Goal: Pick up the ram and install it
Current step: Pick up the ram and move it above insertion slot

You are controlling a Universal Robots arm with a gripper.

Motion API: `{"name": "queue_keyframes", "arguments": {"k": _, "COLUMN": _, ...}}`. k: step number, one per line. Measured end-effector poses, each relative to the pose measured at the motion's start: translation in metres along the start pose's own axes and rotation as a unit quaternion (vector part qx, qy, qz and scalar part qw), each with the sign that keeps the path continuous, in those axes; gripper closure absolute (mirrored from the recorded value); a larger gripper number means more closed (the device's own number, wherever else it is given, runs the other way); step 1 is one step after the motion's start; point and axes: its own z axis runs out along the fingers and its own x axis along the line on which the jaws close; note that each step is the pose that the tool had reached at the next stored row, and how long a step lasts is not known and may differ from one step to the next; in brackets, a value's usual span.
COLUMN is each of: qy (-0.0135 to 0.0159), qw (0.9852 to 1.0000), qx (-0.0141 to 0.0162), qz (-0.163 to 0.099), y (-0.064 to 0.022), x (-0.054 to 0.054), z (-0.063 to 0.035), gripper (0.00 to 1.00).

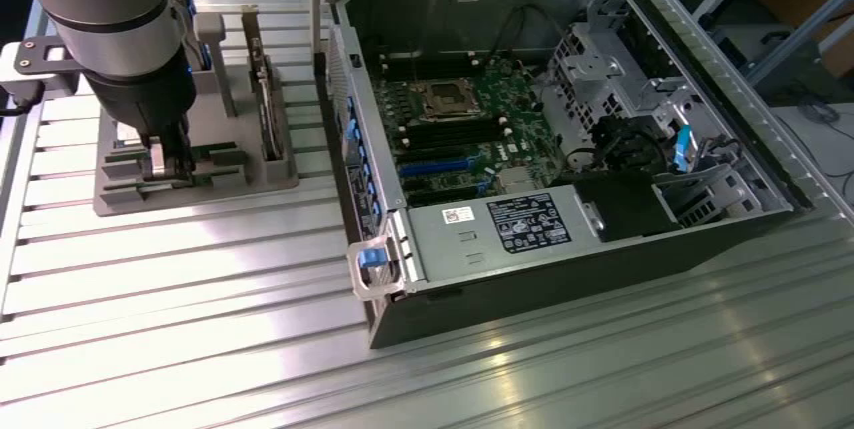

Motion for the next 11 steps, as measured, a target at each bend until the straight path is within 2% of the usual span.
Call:
{"name": "queue_keyframes", "arguments": {"k": 3, "qy": 0.0, "qw": 1.0, "qx": 0.0, "qz": 0.0, "y": -0.0001, "x": 0.0, "z": 0.0002, "gripper": 0.73}}
{"name": "queue_keyframes", "arguments": {"k": 11, "qy": 0.0, "qw": 1.0, "qx": -0.0009, "qz": 0.0, "y": -0.0071, "x": 0.0, "z": 0.0001, "gripper": 0.73}}
